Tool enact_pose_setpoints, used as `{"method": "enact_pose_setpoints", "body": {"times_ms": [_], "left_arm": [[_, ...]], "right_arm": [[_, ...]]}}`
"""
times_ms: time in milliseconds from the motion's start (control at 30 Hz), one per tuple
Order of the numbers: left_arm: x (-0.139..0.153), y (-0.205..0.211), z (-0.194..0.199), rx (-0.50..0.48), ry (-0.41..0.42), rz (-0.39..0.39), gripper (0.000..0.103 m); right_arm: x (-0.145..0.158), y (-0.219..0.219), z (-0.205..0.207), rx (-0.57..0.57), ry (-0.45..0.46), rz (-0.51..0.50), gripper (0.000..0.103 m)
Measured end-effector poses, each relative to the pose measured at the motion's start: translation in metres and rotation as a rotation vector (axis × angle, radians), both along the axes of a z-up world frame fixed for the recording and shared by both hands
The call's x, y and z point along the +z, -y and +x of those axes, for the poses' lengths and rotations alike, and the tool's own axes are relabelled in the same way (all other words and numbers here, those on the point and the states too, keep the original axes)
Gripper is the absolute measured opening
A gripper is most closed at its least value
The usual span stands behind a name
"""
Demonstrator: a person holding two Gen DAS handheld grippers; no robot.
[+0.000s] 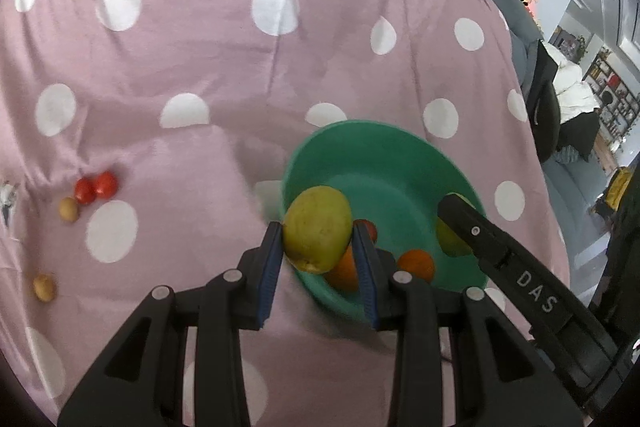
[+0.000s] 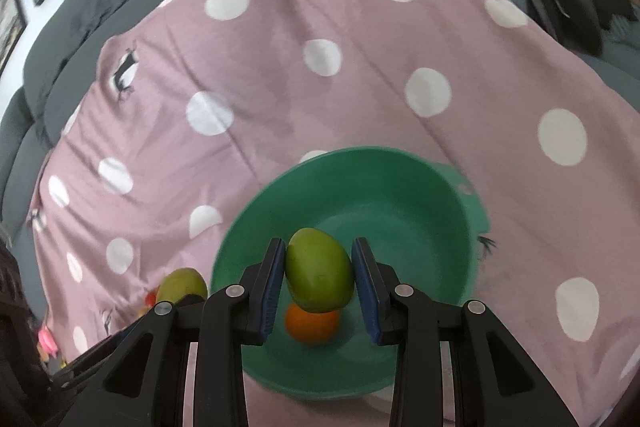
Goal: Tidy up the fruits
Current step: 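Lower both fruits into the green bowl and open both tools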
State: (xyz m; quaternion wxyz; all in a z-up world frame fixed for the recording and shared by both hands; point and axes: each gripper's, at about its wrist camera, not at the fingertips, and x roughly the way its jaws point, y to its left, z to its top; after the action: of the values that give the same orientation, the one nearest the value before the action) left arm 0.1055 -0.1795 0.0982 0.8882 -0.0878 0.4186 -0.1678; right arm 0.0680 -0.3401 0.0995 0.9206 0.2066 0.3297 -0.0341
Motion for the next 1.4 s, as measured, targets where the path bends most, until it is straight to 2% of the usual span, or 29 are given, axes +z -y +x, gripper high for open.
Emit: {"method": "enact_pose_setpoints", "body": {"times_ms": [67,333,867,1400], "left_arm": [[-0.003,0.003,0.002,-0.01,-0.012,-0.014,0.035],[-0.009,0.017,-0.002,-0.046,-0.006,0.017,0.035],[-0.011,0.034,-0.007,-0.105,0.002,0.013,0.035],[-0.02,0.04,-0.003,-0.109,-0.022,0.035,0.035]], "right_arm": [[-0.001,0.006,0.0,-0.018,-0.006,0.006,0.037],[-0.011,0.019,0.0,-0.064,-0.067,0.037,0.037],[-0.012,0.016,0.002,-0.086,-0.086,0.017,0.037],[-0.018,0.019,0.005,-0.114,-0.122,0.019,0.037]]}}
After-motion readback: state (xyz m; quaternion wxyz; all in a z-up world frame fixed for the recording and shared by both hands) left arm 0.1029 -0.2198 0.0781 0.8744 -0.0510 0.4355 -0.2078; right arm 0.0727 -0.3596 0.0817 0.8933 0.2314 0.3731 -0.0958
